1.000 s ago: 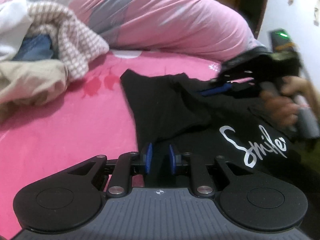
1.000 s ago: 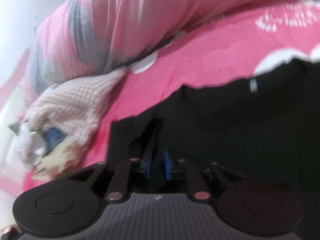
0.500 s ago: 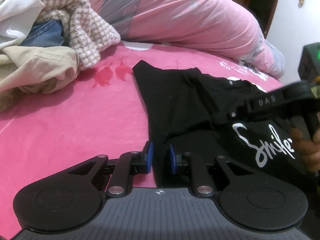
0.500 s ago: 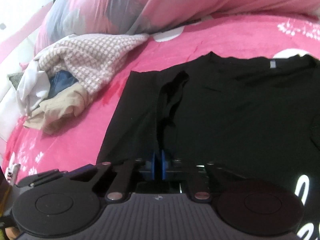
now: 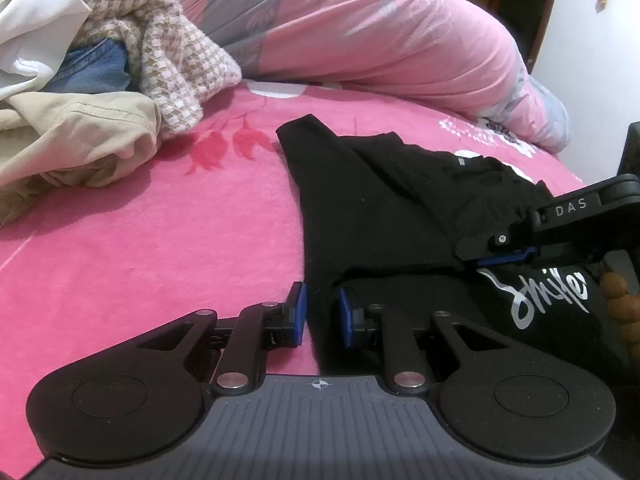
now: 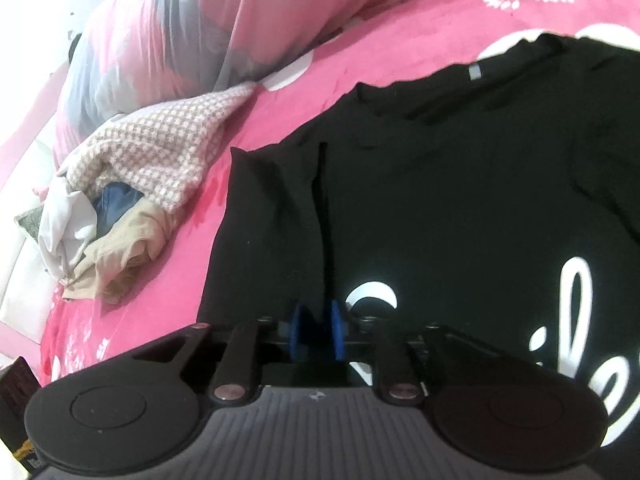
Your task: Fold clothes
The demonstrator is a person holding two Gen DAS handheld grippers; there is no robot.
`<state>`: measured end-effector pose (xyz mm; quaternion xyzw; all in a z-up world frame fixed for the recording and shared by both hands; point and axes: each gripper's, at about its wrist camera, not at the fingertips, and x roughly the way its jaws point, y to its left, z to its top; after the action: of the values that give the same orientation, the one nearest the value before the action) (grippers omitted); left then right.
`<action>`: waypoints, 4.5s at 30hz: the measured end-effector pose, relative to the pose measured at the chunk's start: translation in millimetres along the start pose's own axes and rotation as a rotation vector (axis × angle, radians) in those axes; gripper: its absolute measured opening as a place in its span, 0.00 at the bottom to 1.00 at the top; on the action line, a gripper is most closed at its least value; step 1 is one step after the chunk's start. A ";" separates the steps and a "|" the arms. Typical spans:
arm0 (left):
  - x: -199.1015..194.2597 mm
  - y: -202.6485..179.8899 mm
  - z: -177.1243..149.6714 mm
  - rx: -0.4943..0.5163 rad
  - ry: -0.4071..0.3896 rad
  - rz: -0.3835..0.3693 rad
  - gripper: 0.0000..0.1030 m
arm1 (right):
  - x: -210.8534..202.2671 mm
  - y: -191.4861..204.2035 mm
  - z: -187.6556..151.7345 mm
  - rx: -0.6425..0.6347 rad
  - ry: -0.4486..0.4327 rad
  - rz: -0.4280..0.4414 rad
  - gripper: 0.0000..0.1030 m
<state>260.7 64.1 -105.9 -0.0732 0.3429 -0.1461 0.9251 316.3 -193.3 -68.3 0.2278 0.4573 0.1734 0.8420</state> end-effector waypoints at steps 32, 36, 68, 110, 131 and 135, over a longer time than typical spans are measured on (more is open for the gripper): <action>25.4 17.4 11.1 -0.138 -0.030 -0.024 0.21 | 53.2 16.6 82.7 -0.088 -0.318 -0.116 0.01; 26.4 17.7 11.1 -0.136 -0.030 -0.022 0.21 | 65.7 10.8 84.8 -0.081 -0.312 -0.184 0.02; 19.5 39.7 12.3 -0.281 -0.016 -0.096 0.21 | 34.5 55.6 98.0 -0.341 -0.109 -0.121 0.10; 23.9 49.6 14.4 -0.312 -0.011 -0.074 0.19 | 19.9 28.3 40.7 -0.467 0.150 -0.361 0.11; -8.9 44.3 4.7 -0.273 -0.018 -0.059 0.28 | -293.1 10.2 -134.3 -0.024 -0.219 -0.396 0.20; -50.2 38.7 -10.1 -0.290 0.027 -0.087 0.31 | -347.7 -0.8 -190.6 0.052 -0.326 -0.409 0.25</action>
<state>226.4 116.4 -91.9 -0.2189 0.3692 -0.1360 0.8929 -26.8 -325.0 80.5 0.1772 0.3565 -0.0512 0.9159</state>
